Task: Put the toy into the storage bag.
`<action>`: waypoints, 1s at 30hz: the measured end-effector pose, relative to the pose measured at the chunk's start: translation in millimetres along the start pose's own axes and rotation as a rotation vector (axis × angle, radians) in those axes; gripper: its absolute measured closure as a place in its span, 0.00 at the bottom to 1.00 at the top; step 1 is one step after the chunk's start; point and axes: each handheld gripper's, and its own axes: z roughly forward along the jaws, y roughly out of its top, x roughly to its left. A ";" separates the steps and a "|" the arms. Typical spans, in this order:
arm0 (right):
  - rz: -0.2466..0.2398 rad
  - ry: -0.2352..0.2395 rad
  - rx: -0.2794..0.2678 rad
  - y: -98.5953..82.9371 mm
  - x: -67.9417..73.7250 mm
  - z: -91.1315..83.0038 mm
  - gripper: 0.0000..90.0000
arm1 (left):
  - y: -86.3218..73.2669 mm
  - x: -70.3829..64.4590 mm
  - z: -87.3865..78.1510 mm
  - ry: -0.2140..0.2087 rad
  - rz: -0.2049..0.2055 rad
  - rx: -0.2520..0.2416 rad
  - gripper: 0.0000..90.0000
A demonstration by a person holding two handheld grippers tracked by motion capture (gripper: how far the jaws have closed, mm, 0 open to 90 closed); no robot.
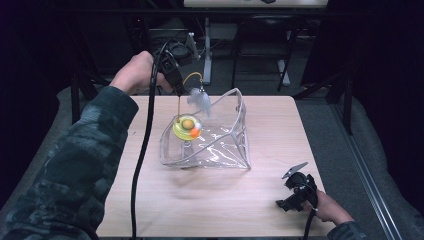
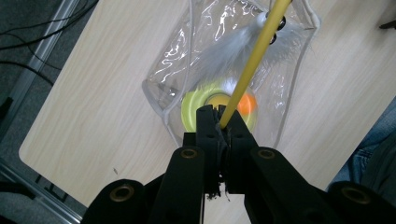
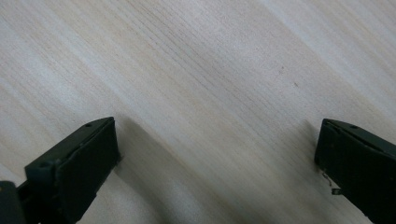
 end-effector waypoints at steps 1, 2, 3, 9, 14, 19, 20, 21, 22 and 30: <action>0.000 0.000 0.003 0.1 0.1 -0.2 0.00 | 0.6 -0.1 1.7 -0.002 0.001 0.001 0.98; 0.000 0.000 0.002 0.1 0.1 -0.2 0.00 | 1.0 -0.5 3.6 -0.005 0.002 0.004 0.98; 0.000 0.001 0.002 0.0 0.1 -0.1 0.00 | 1.6 -0.7 5.6 -0.007 0.003 0.004 0.98; -0.005 -0.006 0.007 0.2 -0.2 -0.4 0.00 | 4.4 -2.3 19.4 -0.022 0.002 0.013 0.98; -0.005 -0.006 0.008 0.2 -0.2 -0.3 0.00 | 6.3 -4.5 31.2 -0.037 0.001 0.027 0.98; -0.005 -0.006 0.007 0.2 -0.2 -0.4 0.00 | 7.8 -6.0 42.8 -0.049 0.006 0.040 0.98; -0.006 -0.007 0.005 0.1 -0.3 -0.3 0.00 | 8.2 -6.2 45.6 -0.056 0.002 0.039 0.98; -0.006 -0.007 0.005 0.1 -0.3 -0.3 0.00 | 8.7 -7.0 48.7 -0.055 0.005 0.042 0.98; -0.006 -0.005 0.007 -0.1 -0.3 -0.5 0.00 | 9.2 -7.6 52.9 -0.058 0.014 0.047 0.98; -0.012 -0.006 0.016 -0.3 -0.4 -1.4 0.00 | 9.4 -9.0 69.3 -0.062 0.015 0.049 0.98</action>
